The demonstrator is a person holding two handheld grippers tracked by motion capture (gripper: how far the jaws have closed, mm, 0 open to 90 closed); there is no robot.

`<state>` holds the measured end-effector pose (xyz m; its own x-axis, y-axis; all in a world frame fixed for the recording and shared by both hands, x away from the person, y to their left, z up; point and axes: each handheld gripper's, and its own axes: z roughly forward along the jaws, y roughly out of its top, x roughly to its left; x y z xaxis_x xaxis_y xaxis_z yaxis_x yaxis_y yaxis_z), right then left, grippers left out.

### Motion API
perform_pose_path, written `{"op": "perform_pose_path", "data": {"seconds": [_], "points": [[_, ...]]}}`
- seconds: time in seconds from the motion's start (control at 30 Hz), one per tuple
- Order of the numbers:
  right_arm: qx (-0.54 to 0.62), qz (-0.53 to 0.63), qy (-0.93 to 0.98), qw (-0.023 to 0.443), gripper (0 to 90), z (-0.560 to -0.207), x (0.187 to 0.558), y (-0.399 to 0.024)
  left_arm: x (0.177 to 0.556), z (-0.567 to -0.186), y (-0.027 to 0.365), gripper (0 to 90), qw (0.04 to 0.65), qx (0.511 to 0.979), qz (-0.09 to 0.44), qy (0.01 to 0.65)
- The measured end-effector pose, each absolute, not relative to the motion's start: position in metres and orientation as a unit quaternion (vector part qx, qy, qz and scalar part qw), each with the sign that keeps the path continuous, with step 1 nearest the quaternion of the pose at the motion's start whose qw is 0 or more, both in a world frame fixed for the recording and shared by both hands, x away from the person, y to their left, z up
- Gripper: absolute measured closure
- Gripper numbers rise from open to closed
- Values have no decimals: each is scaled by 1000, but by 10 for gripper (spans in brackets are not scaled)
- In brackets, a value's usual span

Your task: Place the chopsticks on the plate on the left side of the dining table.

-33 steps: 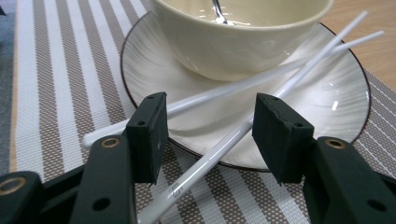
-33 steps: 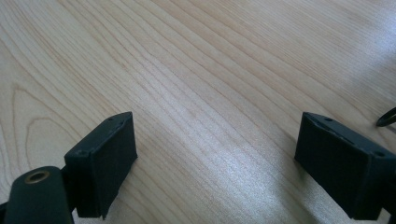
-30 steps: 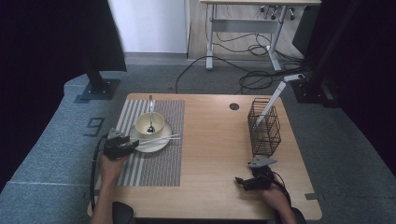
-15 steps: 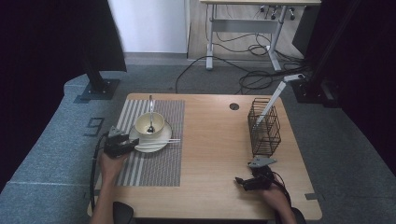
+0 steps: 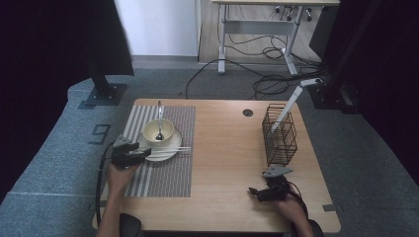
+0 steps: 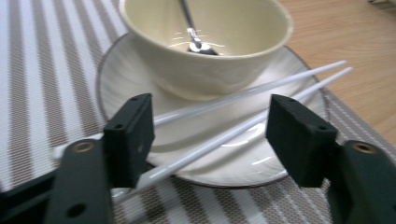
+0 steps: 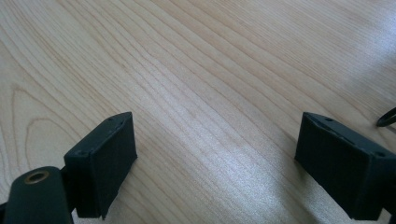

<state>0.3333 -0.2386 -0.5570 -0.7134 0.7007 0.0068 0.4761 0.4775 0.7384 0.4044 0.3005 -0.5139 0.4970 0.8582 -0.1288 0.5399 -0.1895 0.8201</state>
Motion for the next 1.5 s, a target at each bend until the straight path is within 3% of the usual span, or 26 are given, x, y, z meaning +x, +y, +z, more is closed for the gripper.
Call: {"op": "perform_pose_path", "data": {"seconds": [0.4, 0.67, 0.93, 1.5], "points": [[348, 375, 846, 150, 115, -557, 333, -239, 399, -518, 282, 124, 475, 761, 127, 424], [347, 374, 847, 150, 115, -557, 333, -239, 397, -525, 257, 13, 441, 796, 136, 391], [347, 374, 847, 150, 114, -557, 333, -239, 401, -531, 245, 7, 446, 800, 123, 381], [347, 374, 847, 150, 109, -557, 334, -238, 409, -539, 242, 9, 440, 796, 154, 387]]}}
